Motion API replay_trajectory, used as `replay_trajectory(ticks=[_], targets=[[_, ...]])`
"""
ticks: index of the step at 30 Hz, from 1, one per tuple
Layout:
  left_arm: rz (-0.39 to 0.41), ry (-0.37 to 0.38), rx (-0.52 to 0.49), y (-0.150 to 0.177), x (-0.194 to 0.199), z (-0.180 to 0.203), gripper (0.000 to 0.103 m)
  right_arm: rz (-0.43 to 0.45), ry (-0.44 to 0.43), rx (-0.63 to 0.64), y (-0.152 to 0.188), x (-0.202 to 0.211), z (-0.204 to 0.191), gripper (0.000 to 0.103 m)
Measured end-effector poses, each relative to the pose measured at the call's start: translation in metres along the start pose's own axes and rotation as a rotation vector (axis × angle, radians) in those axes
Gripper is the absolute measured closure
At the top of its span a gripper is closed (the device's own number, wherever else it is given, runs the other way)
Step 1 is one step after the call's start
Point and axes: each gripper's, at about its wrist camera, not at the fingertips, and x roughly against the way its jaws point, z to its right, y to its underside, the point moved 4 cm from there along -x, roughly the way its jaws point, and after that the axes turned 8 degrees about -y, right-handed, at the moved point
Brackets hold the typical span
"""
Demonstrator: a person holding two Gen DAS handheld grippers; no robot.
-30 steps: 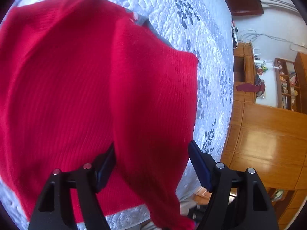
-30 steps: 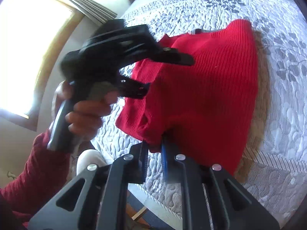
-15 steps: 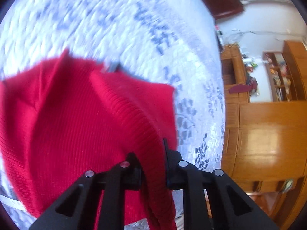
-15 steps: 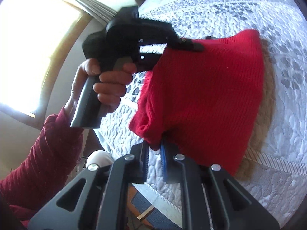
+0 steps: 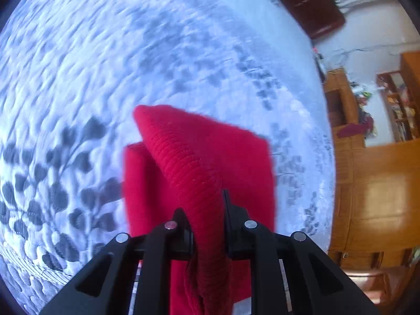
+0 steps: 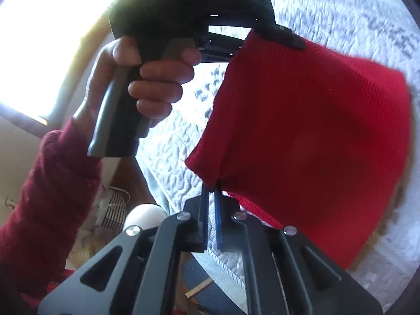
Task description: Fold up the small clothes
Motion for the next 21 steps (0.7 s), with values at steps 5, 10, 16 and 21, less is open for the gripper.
replay_trajectory(ticks=[5,10,16,21], targets=[[0.005,0.092,0.102,0.016,-0.019,-0.039,0.078,-0.063,0.009,-0.085,0.019,-0.019,0.029,0.094],[0.034,0.016,-0.007,0.038,0.003,-0.028,0.054,-0.003,0.013,-0.117,0.028,0.017,0.043,0.085],[0.015,-0.016,-0.069,0.101,0.023,-0.024,0.046,0.097,0.126,-0.157,0.040,0.066,0.070,0.071],[0.015,-0.012,-0.034,0.132,0.019,-0.032,0.059,0.165,0.167,-0.303,0.064,0.090,0.105,0.050]])
